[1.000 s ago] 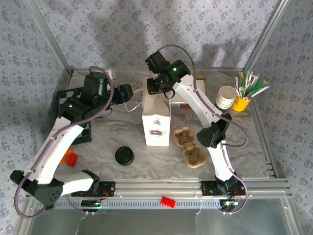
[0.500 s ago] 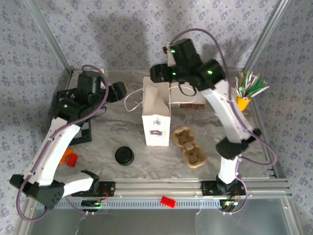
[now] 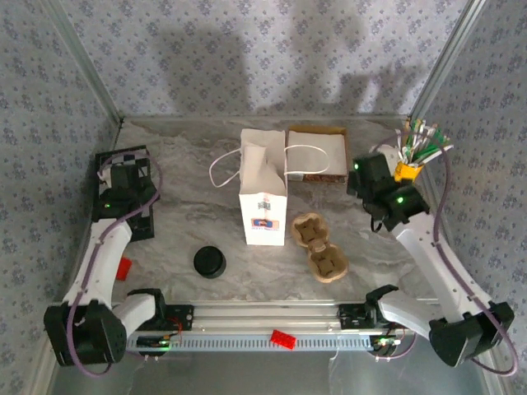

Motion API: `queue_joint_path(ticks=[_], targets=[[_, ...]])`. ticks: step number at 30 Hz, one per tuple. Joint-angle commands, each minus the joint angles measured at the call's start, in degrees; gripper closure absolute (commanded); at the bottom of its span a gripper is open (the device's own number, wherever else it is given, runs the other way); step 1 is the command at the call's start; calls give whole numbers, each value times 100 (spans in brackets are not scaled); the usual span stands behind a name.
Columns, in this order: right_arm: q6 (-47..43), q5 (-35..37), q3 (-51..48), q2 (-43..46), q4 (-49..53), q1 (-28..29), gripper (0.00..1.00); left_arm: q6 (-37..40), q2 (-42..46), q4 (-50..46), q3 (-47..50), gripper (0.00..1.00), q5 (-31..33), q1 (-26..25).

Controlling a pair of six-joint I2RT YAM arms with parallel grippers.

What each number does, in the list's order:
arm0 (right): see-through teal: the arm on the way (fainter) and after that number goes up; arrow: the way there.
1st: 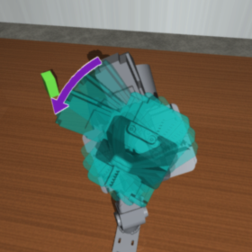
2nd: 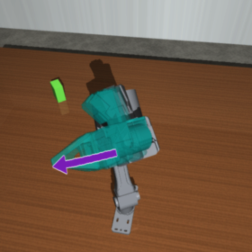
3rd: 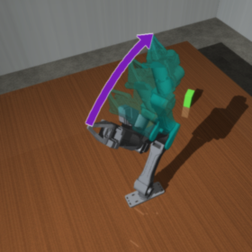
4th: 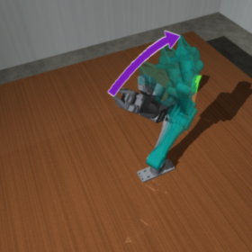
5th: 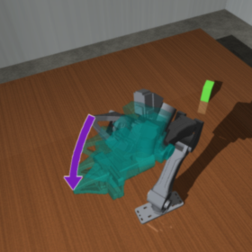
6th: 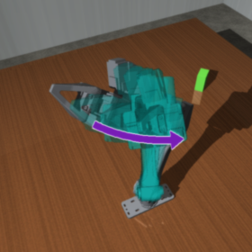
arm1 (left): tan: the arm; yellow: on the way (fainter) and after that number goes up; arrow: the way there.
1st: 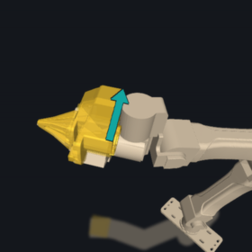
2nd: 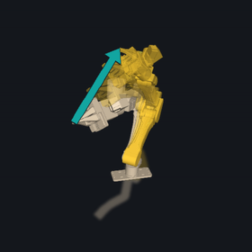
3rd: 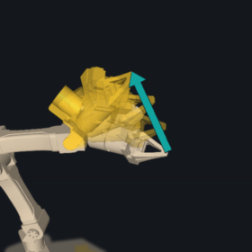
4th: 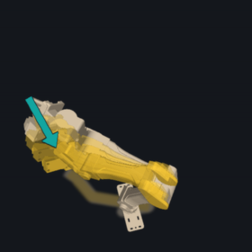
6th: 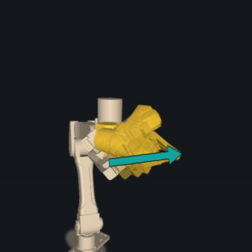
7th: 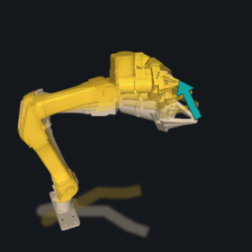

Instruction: Pack the takeout coffee

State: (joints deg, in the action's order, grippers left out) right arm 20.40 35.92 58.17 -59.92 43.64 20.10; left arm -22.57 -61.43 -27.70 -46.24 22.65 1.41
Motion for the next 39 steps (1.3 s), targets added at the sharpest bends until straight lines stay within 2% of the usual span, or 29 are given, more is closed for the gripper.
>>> queue_joint_path(ticks=[1,5,6,8,10,11,12,13,15,17,19,20,22,24,39], targets=[[78,161,-1202,1,-1887,-490,0,758,-188,1945,612,0,367,19],[-382,14,-2434,-485,-3982,-910,0,1235,-599,4043,1546,0,13,17],[-780,-173,-2673,-647,-4617,-1067,0,1341,-789,4568,1713,0,-163,17],[-891,-662,-2971,-1032,-5473,-1229,0,1504,-1203,5309,1892,0,-495,17],[-981,-1189,-3104,-1395,-6078,-1493,0,1639,-1563,5811,1958,0,-596,-29],[-1322,-1406,-3209,-1622,-6697,-1586,0,1691,-1730,6082,2005,0,-678,-36],[-1346,-1658,-3135,-1710,-6707,-1641,0,1720,-1838,6241,2022,0,-830,-36],[-1525,-1895,-3159,-1817,-7135,-1674,0,1744,-1919,6373,2057,0,-937,-51],[-2238,-2163,-3322,-2064,-8067,-1686,0,1821,-2167,7170,2355,0,-1187,-83],[-2158,-2799,-3375,-2321,-8353,-1905,0,1956,-2431,7845,2586,0,-1398,-119],[-2197,-3366,-3706,-2782,-9417,-2126,0,2068,-2699,8226,2610,0,-1456,-181],[-2182,-3368,-3867,-2935,-9911,-2108,0,2098,-2659,8027,2537,0,-1382,-217],[-2056,-3216,-3592,-2728,-9046,-2198,1,2049,-2655,7589,2334,0,-1334,-209],[-2122,-3060,-3684,-2830,-9408,-2136,0,2004,-2644,7542,2318,0,-1334,-180],[-2128,-3148,-3651,-2798,-9243,-2140,0,2010,-2646,7578,2330,0,-1334,-176]])
